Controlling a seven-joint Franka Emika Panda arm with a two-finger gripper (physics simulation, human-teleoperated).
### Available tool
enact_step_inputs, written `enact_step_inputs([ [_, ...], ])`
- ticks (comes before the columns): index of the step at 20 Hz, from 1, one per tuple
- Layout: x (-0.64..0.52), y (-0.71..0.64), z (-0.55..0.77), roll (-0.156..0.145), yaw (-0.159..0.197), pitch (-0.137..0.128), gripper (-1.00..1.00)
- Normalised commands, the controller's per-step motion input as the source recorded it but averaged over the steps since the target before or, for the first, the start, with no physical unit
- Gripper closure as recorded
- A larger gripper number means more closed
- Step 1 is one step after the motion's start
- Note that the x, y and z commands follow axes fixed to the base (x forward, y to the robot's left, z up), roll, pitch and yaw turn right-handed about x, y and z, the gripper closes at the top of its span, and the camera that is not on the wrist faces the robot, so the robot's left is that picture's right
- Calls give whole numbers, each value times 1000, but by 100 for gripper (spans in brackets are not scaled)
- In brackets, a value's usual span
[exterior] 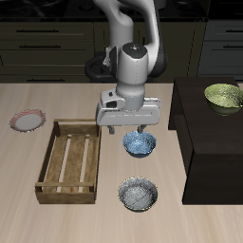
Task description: Place the blue bowl on the plate
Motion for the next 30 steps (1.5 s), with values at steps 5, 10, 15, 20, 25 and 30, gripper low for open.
enact_step_inputs([
  [5,26,-37,-92,-4,-13,-24,-100],
  [10,23,110,-182,19,4,15,-100],
  [15,43,102,-197,20,4,23,-100],
  [20,36,72,-193,7,-5,36,-100],
  [25,-13,60,-236,37,5,46,-100],
  [30,-137,-20,-92,20,-24,19,100],
])
